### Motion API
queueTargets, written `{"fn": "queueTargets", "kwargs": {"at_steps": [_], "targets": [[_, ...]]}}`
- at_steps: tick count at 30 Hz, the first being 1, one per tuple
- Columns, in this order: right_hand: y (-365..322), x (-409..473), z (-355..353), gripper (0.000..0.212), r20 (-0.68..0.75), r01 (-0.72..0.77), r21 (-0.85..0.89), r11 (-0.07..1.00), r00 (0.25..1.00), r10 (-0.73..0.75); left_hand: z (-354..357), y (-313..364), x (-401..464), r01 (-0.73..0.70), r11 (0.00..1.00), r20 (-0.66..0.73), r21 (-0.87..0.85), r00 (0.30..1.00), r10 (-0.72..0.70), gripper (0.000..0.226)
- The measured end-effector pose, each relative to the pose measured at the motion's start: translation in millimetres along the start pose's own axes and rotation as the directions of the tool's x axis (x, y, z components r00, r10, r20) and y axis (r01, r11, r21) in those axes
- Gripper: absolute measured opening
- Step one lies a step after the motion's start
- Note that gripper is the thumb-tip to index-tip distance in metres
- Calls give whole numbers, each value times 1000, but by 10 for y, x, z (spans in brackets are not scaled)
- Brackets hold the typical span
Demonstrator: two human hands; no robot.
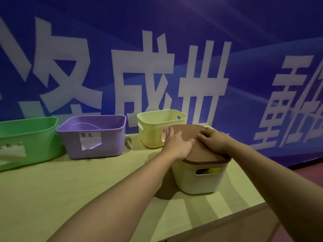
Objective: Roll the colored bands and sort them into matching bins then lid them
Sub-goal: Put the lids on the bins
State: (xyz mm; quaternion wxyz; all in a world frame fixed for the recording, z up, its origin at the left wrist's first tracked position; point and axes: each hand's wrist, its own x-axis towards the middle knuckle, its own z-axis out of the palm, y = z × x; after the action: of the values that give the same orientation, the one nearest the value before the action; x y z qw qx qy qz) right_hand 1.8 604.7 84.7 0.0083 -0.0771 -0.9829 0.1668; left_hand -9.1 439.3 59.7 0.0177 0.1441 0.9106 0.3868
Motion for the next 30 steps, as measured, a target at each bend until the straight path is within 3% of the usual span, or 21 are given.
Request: {"fn": "queueTargets", "kwargs": {"at_steps": [3, 6, 11, 15, 21, 23, 30], "targets": [[-43, -79, -55, 57, -33, -9, -50, 999, 999, 8, -23, 11, -46, 3, 990, 27, -141, 1000, 1, 79], [-273, -214, -107, 52, -133, 103, -104, 989, 984, -116, -199, -84, -117, -7, 970, -47, -244, 999, -4, 76], [-1124, -261, 93, 55, -237, 301, 30, 953, 929, -286, -840, -554, -476, -15, 987, -170, -159, 985, -12, 64], [-2097, -266, 528, 56, -224, 473, 62, 879, 865, -450, -1476, -1261, -904, 69, 991, -290, -112, 952, -99, 64], [-3562, -617, 1337, 43, -113, 664, 117, 738, 748, -654, -2489, -2484, -1848, 322, 947, -475, -5, 832, -286, 66], [-4047, -787, 1651, 48, -62, 703, 143, 696, 709, -703, -2826, -2895, -2219, 394, 919, -527, -25, 775, -347, 64], [-5417, -1512, 2644, 57, 106, 770, 225, 597, 589, -801, -3785, -4141, -3472, 615, 772, -670, -163, 505, -544, 62]]}}
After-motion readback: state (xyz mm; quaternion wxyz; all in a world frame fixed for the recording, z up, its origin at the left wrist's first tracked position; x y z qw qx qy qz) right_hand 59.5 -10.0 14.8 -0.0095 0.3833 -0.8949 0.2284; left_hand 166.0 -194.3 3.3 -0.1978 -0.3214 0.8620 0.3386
